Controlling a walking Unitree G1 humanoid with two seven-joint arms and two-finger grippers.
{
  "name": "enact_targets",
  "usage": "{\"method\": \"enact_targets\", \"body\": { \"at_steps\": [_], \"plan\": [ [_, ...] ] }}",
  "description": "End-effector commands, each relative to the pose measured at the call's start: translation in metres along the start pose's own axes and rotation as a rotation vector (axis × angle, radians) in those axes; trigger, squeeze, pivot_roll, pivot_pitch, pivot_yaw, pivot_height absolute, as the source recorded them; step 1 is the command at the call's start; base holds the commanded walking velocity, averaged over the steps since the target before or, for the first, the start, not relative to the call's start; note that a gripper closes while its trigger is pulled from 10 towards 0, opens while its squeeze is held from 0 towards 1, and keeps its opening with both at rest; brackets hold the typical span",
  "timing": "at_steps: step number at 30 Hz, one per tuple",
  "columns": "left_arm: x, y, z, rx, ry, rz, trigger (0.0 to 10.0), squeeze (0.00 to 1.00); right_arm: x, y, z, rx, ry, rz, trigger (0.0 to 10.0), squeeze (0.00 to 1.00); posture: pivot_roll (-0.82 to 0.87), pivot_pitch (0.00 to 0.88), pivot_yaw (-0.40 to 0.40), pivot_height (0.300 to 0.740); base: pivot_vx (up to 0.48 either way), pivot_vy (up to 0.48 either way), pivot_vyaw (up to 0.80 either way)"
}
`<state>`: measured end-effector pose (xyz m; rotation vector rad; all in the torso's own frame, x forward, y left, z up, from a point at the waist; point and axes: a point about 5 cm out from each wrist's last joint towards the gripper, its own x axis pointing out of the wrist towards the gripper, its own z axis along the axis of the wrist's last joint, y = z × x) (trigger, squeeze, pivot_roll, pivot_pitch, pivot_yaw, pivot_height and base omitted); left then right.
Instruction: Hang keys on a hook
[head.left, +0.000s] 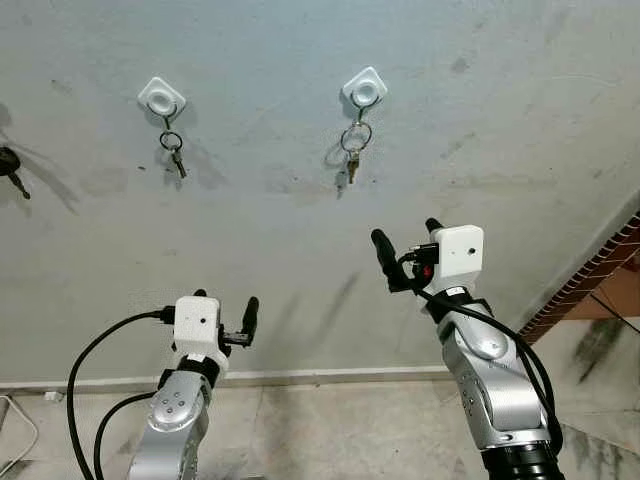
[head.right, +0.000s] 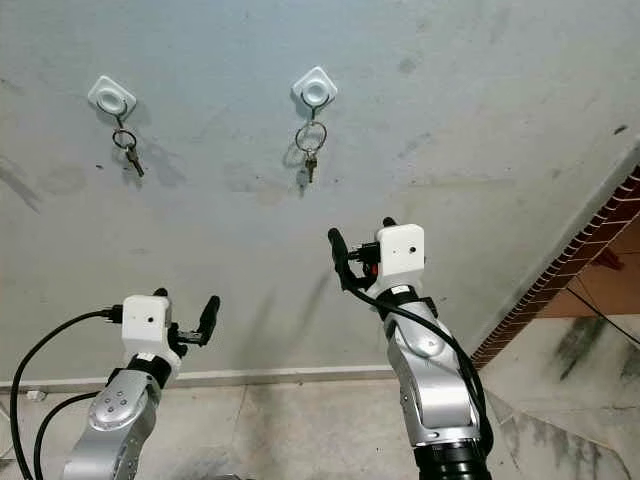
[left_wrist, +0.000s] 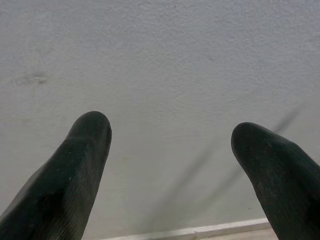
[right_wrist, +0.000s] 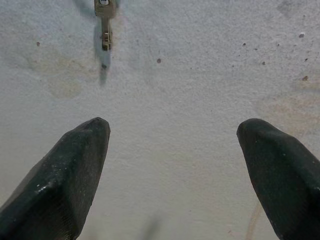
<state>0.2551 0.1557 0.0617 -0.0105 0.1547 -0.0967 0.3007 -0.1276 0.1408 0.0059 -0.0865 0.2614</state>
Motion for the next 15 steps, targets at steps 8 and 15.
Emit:
{"method": "enact_targets", "body": {
  "at_steps": [8, 15],
  "plan": [
    [-0.001, 0.0035, -0.0057, -0.027, 0.041, 0.021, 10.0, 0.0, 0.0029, 0.0048, 0.0052, 0.001, -0.011, 0.008, 10.0, 0.91, 0.05, 0.061, 0.006, 0.74, 0.0, 0.0, 0.0],
    [-0.0007, 0.0035, -0.006, -0.025, 0.046, 0.02, 10.0, 0.0, 0.0036, 0.0053, 0.0049, 0.006, -0.008, 0.009, 10.0, 0.91, 0.04, 0.062, 0.008, 0.74, 0.0, 0.284, 0.0]
  ]
}}
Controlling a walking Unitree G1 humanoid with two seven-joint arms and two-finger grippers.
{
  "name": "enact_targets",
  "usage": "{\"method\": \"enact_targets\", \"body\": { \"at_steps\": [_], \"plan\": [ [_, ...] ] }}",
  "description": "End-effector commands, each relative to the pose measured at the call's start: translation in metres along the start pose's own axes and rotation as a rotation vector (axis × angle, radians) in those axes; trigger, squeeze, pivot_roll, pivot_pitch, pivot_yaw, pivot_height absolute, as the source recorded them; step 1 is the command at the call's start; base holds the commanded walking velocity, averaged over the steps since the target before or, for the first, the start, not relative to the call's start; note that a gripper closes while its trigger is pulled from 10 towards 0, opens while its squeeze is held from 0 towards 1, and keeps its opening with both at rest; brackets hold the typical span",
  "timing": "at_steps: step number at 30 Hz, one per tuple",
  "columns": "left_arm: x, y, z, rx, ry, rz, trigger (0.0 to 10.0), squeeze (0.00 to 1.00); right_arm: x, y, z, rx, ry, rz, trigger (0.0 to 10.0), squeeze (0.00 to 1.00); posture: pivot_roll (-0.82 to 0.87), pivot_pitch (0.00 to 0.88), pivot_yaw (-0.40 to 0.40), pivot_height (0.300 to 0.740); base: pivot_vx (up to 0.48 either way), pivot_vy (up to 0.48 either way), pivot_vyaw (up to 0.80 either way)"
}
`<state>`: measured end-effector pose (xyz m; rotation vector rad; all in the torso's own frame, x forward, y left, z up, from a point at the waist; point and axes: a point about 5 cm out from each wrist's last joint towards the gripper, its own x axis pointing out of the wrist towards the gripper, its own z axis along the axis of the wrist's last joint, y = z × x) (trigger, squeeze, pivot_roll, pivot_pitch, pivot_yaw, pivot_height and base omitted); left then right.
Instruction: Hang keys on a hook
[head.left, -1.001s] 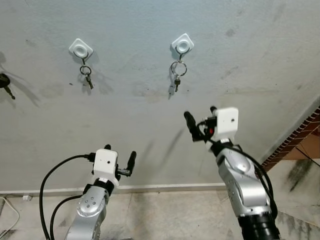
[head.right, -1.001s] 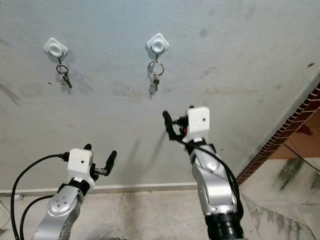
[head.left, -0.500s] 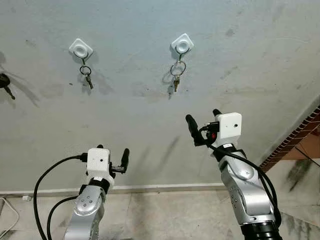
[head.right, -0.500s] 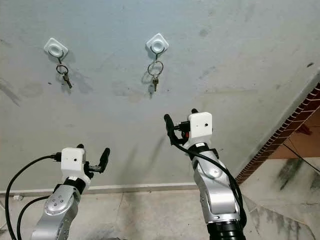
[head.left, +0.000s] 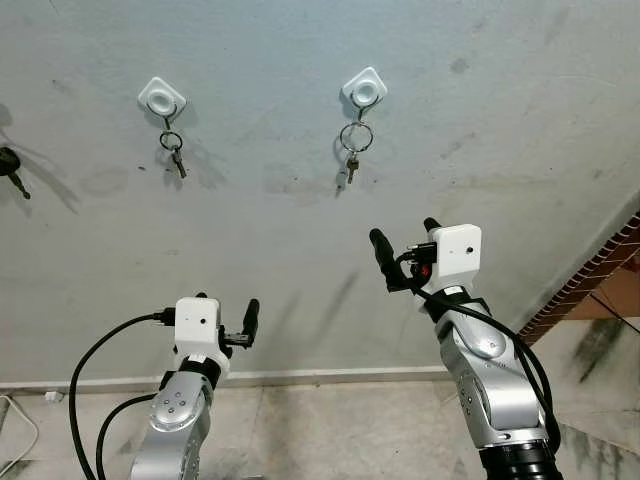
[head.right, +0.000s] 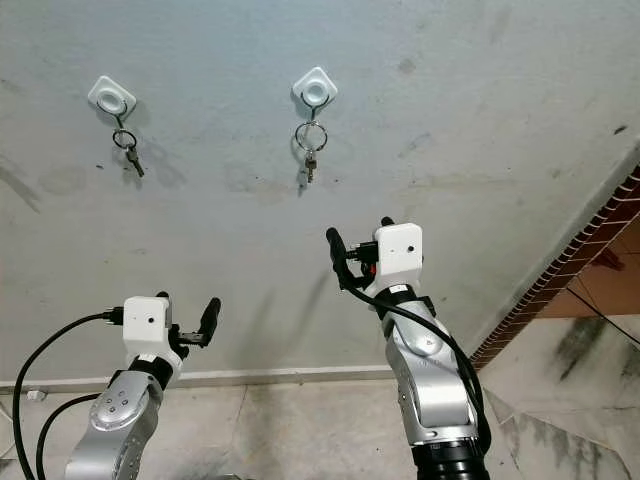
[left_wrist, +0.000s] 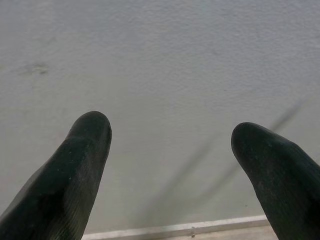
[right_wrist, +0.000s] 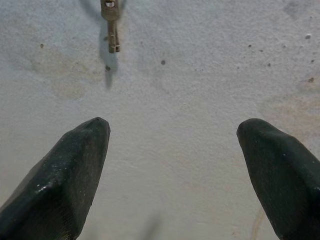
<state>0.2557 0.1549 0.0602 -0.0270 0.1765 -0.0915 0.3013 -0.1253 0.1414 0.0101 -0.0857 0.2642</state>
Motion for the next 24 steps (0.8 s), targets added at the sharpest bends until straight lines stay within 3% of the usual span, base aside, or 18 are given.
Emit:
{"method": "enact_targets", "body": {
  "at_steps": [1, 24],
  "plan": [
    [-0.0013, 0.0042, -0.0043, -0.006, 0.025, 0.015, 10.0, 0.0, 0.0026, 0.0034, 0.0043, 0.002, -0.008, 0.006, 10.0, 0.92, 0.04, 0.063, 0.008, 0.74, 0.0, 0.458, 0.0],
    [0.0004, 0.0012, -0.0064, 0.015, 0.037, 0.004, 10.0, 0.0, 0.0045, 0.0047, 0.0017, 0.002, 0.003, 0.01, 10.0, 0.91, 0.05, 0.063, 0.009, 0.74, 0.0, 0.468, 0.0]
  ]
}}
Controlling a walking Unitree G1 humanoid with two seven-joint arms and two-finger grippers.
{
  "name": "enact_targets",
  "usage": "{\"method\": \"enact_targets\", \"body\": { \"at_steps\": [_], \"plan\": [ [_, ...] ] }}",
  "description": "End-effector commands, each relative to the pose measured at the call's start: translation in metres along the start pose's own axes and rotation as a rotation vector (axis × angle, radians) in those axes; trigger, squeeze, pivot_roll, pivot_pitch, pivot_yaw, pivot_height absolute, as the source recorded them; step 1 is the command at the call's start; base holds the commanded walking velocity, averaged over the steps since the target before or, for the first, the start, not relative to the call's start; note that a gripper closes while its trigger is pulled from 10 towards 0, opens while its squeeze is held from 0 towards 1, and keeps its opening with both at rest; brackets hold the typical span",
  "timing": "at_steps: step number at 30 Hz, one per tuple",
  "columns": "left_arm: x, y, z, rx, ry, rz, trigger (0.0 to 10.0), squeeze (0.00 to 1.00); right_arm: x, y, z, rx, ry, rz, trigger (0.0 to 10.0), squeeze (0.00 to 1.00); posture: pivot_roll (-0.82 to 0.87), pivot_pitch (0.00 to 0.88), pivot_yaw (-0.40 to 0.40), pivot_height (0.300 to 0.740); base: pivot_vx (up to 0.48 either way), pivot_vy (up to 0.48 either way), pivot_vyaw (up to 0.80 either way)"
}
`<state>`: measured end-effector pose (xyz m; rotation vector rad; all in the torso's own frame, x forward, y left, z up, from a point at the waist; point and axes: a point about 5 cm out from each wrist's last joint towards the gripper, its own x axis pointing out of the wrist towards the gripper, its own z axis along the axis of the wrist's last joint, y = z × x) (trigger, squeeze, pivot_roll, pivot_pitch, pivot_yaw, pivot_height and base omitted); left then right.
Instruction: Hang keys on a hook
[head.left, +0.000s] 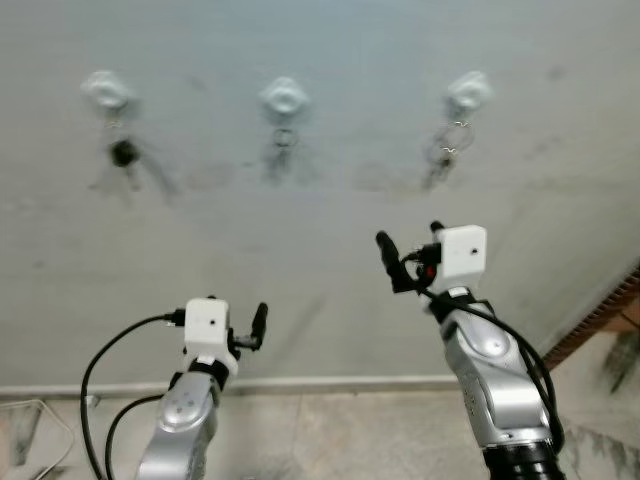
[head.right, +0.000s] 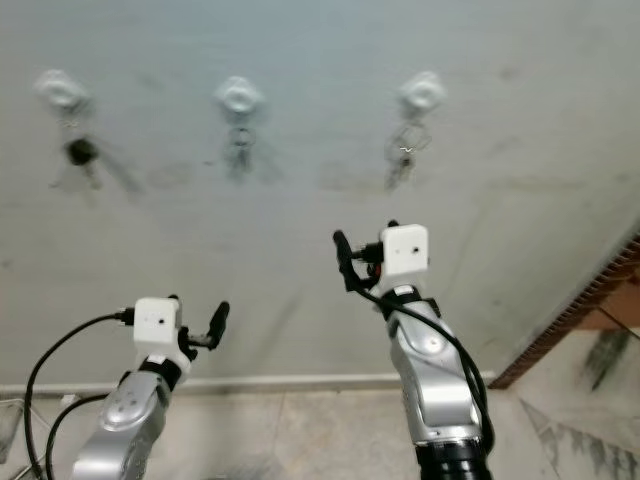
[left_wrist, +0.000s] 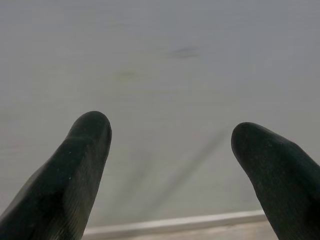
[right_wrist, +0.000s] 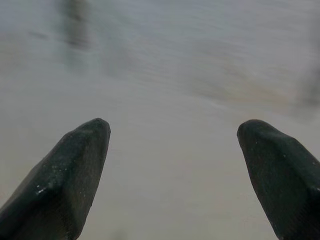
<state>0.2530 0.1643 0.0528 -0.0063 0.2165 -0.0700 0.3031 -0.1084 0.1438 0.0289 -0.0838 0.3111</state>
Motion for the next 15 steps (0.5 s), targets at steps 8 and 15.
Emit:
{"method": "enact_targets", "body": {
  "at_steps": [8, 15],
  "plan": [
    [0.004, -0.006, -0.005, 0.041, 0.011, -0.017, 10.0, 0.0, -0.003, -0.014, -0.013, 0.004, 0.049, -0.05, 10.0, 0.91, 0.05, 0.057, 0.004, 0.74, 0.0, 0.103, 0.0],
    [-0.002, 0.006, -0.041, 0.083, 0.129, 0.004, 10.0, 0.0, -0.013, -0.02, -0.054, 0.022, 0.193, -0.079, 10.0, 0.89, 0.06, 0.05, -0.003, 0.74, 0.0, 0.0, 0.0]
  ]
}}
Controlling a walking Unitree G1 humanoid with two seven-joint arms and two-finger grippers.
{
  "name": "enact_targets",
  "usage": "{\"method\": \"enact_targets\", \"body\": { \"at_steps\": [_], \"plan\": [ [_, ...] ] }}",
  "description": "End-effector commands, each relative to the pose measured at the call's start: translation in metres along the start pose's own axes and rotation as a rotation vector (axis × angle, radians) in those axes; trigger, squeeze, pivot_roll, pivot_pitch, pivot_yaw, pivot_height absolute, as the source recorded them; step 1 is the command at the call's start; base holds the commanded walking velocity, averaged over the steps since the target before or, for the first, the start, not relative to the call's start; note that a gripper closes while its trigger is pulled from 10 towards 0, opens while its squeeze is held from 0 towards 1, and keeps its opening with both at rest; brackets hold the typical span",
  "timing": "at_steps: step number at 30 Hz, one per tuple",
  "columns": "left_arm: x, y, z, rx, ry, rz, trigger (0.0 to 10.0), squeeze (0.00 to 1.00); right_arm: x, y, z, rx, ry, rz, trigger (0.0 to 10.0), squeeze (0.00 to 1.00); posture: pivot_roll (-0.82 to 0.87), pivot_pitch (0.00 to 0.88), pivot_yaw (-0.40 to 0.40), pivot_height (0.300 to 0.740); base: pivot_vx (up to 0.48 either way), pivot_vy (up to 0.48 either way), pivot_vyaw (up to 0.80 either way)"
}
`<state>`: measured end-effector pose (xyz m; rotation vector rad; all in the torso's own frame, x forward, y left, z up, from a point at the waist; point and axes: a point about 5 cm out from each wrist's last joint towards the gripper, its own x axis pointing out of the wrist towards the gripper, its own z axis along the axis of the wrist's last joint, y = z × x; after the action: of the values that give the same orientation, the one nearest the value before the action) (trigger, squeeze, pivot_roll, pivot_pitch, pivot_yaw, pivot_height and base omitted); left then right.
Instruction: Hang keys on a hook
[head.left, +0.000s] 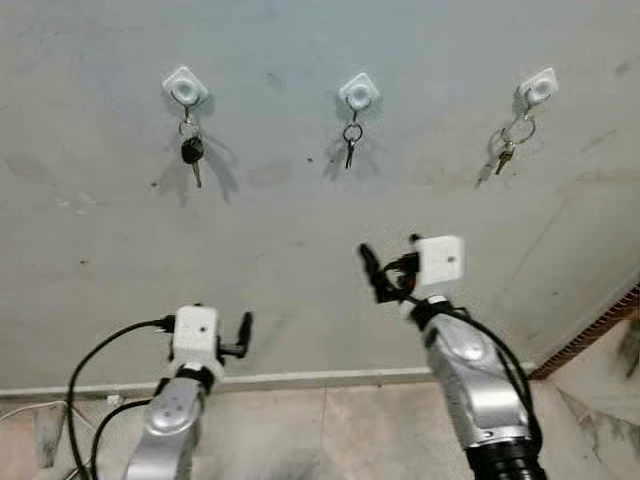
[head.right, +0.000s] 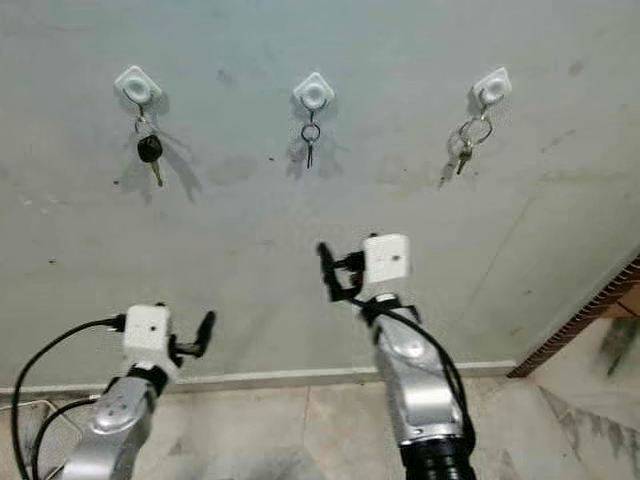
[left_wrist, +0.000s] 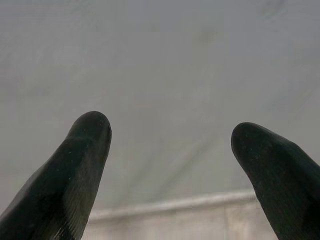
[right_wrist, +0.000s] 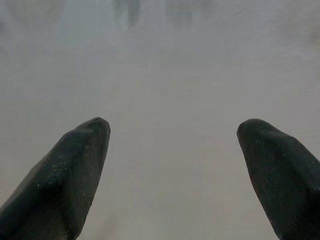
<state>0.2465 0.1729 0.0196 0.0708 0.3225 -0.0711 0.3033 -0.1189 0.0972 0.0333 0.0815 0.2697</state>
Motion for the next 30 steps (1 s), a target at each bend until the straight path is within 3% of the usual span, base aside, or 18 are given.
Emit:
{"method": "enact_targets", "body": {
  "at_steps": [1, 4, 5, 6, 7, 10, 11, 13, 14, 19, 23, 26, 30],
  "plan": [
    [-0.003, 0.0, -0.017, 0.025, 0.056, 0.004, 10.0, 0.0, -0.005, -0.013, -0.018, 0.024, 0.064, -0.062, 10.0, 0.89, 0.05, 0.046, -0.004, 0.74, 0.0, 0.0, 0.0],
    [-0.008, 0.006, -0.036, 0.051, 0.125, 0.017, 10.0, 0.0, -0.006, -0.015, -0.035, 0.079, 0.129, -0.087, 10.0, 0.88, 0.05, 0.043, -0.007, 0.74, 0.0, 0.0, 0.0],
    [-0.016, 0.015, -0.057, 0.067, 0.209, 0.036, 10.0, 0.0, -0.009, -0.017, -0.058, 0.087, 0.213, -0.107, 10.0, 0.75, 0.06, 0.042, -0.007, 0.74, 0.0, 0.0, 0.0],
    [-0.019, 0.018, -0.064, 0.073, 0.236, 0.042, 10.0, 0.0, -0.011, -0.017, -0.065, 0.086, 0.24, -0.112, 10.0, 0.75, 0.06, 0.042, -0.008, 0.74, 0.0, 0.0, 0.0],
    [-0.021, 0.02, -0.069, 0.085, 0.256, 0.042, 10.0, 0.0, -0.013, -0.018, -0.072, 0.086, 0.271, -0.121, 10.0, 0.67, 0.06, 0.04, -0.006, 0.74, 0.0, 0.0, 0.0],
    [-0.025, 0.025, -0.078, 0.103, 0.292, 0.049, 10.0, 0.0, -0.017, -0.018, -0.089, 0.149, 0.351, -0.133, 10.0, 0.65, 0.06, 0.039, -0.009, 0.74, 0.0, 0.0, 0.0],
    [-0.03, 0.028, -0.09, 0.108, 0.347, 0.048, 10.0, 0.0, -0.024, -0.019, -0.107, 0.158, 0.43, -0.146, 10.0, 0.25, 0.07, 0.037, -0.012, 0.74, 0.0, 0.0, 0.0],
    [-0.032, 0.029, -0.097, 0.107, 0.384, 0.048, 10.0, 0.0, -0.033, -0.018, -0.121, 0.157, 0.504, -0.145, 10.0, 0.2, 0.07, 0.035, -0.011, 0.74, 0.0, 0.0, 0.0],
    [-0.033, 0.029, -0.1, 0.104, 0.402, 0.047, 10.0, 0.0, -0.036, -0.019, -0.126, 0.134, 0.525, -0.146, 10.0, 0.0, 0.07, 0.035, -0.011, 0.74, 0.0, 0.0, 0.0],
    [-0.035, 0.026, -0.108, 0.077, 0.463, 0.043, 10.0, 0.0, -0.05, -0.02, -0.142, 0.065, 0.61, -0.129, 10.0, 0.0, 0.07, 0.032, -0.015, 0.74, 0.0, 0.0, 0.0],
    [-0.038, 0.02, -0.117, 0.104, 0.524, 0.015, 10.0, 0.0, -0.06, -0.02, -0.154, 0.047, 0.682, -0.122, 10.0, 0.0, 0.07, 0.024, -0.016, 0.74, 0.0, 0.0, 0.0],
    [-0.045, 0.014, -0.129, 0.163, 0.613, -0.031, 10.0, 0.0, -0.077, -0.022, -0.168, -0.026, 0.777, -0.102, 10.0, 0.0, 0.07, 0.02, -0.016, 0.74, 0.0, 0.0, 0.0],
    [-0.049, 0.012, -0.134, 0.209, 0.659, -0.067, 10.0, 0.0, -0.092, -0.029, -0.176, -0.126, 0.842, -0.074, 10.0, 0.0, 0.06, 0.014, -0.015, 0.74, 0.0, 0.0, 0.0]
  ]
}}
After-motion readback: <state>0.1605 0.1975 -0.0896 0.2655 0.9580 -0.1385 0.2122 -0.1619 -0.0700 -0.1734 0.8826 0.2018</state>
